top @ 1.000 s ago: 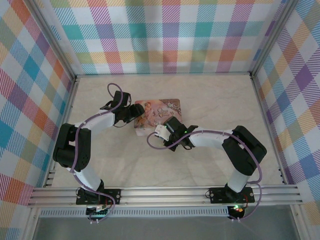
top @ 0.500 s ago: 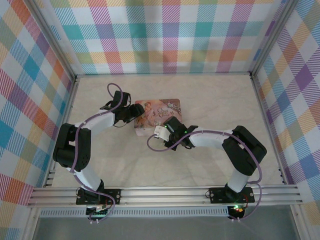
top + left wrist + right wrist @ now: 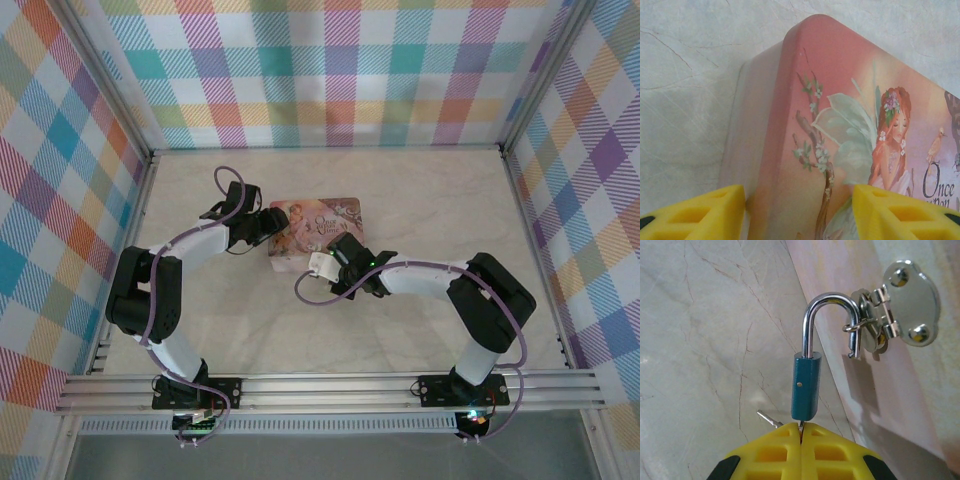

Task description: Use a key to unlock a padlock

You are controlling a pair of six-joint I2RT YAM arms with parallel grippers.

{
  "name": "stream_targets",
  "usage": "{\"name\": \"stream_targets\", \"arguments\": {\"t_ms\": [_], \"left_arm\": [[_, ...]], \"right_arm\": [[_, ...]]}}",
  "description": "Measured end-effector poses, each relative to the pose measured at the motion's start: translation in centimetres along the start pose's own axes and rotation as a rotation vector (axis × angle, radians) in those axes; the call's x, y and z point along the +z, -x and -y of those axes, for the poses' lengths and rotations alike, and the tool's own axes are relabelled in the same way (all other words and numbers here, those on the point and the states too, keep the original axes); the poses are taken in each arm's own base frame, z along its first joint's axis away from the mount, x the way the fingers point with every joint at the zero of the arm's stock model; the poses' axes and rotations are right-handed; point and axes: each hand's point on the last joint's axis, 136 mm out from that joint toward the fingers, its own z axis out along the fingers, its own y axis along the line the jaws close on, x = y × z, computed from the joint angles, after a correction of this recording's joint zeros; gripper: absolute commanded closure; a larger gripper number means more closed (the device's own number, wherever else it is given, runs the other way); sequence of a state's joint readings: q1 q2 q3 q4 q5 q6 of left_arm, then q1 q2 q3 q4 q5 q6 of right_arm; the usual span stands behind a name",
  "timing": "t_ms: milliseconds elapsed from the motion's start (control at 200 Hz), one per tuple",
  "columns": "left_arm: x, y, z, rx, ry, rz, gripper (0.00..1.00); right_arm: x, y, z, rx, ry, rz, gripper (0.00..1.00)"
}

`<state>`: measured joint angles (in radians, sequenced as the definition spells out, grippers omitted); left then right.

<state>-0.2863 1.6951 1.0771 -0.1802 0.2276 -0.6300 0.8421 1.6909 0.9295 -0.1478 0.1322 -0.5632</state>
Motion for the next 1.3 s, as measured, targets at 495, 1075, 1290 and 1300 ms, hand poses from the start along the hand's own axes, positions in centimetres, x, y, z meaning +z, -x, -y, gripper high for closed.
{"name": "stream_targets", "arguments": {"t_ms": [495, 1075, 1290, 1300], "left_arm": [[0.00, -0.19, 0.23, -0.001, -0.013, -0.012, 0.42], [-0.01, -0.22, 0.29, 0.000, -0.016, -0.015, 0.42], [0.01, -0.26, 0.31, -0.001, -0.019, -0.017, 0.42], [0.01, -0.26, 0.31, -0.001, -0.019, -0.017, 0.42]], "right_arm": [[-0.21, -0.47, 0.09, -0.060, -0.005, -0.025, 1.00], [-0.48, -0.33, 0.70, -0.159, -0.033, -0.029, 1.00], [-0.49, -0.11, 0.83, -0.188, -0.038, -0.022, 1.00], [-0.49, -0.11, 0.83, -0.190, -0.038, -0.022, 1.00]]}}
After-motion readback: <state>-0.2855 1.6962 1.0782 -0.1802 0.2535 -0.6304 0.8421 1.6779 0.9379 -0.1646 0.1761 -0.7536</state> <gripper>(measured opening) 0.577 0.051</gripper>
